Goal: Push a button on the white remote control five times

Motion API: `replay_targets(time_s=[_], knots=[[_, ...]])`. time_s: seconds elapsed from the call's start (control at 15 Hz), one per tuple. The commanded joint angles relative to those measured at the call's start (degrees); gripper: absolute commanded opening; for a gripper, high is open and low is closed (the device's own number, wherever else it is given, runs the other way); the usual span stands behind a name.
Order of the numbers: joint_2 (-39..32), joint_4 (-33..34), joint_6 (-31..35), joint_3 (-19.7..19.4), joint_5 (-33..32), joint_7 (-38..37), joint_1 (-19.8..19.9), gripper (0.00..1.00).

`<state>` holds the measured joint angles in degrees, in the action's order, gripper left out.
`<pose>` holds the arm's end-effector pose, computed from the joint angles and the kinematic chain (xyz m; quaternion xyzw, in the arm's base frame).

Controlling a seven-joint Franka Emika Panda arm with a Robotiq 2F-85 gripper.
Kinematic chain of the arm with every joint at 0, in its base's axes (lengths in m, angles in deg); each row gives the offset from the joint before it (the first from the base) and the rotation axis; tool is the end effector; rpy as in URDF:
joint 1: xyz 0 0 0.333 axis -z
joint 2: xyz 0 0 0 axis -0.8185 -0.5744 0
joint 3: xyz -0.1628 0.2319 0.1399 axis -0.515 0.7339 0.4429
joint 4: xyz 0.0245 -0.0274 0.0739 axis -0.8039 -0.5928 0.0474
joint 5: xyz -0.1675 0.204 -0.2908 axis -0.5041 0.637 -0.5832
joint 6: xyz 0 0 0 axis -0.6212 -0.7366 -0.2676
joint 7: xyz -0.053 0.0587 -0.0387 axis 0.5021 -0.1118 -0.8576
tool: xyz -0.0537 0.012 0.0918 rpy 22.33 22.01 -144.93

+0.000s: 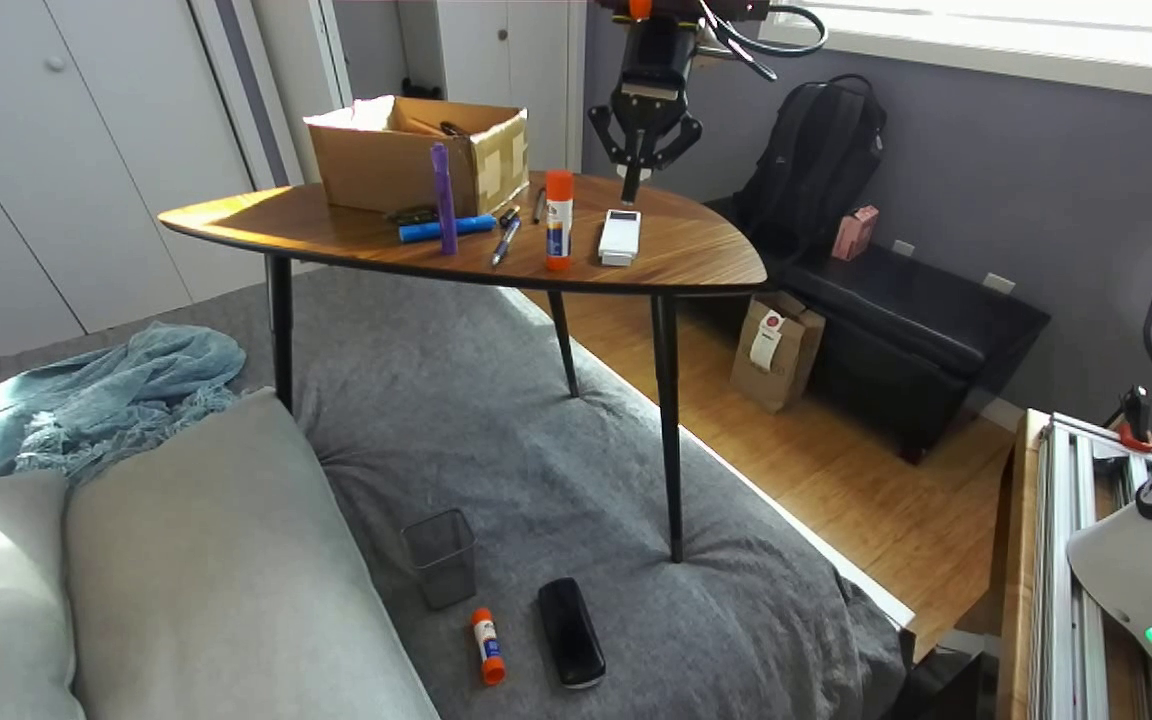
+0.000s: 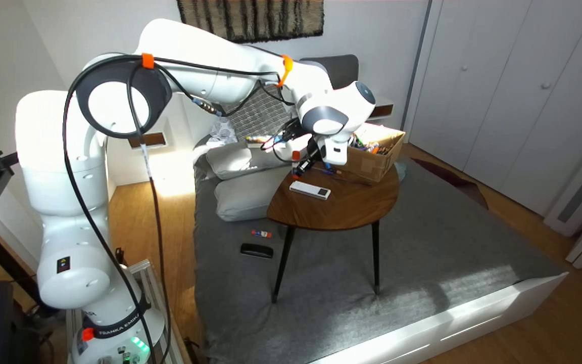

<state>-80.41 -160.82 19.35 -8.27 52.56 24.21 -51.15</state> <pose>0.6117 -0.0466 0.4044 -0.7955 0.5423 0.2094 0.1712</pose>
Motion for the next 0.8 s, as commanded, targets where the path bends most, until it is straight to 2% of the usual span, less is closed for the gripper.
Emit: replay_targets(time_s=[0.0, 0.73], knots=[[-1.9, 2.0, 0.0, 0.2, -0.6, -1.4, -0.1, 0.00], [-3.6, 2.3, 2.1, -0.1, -2.3, -1.9, -0.4, 0.00]])
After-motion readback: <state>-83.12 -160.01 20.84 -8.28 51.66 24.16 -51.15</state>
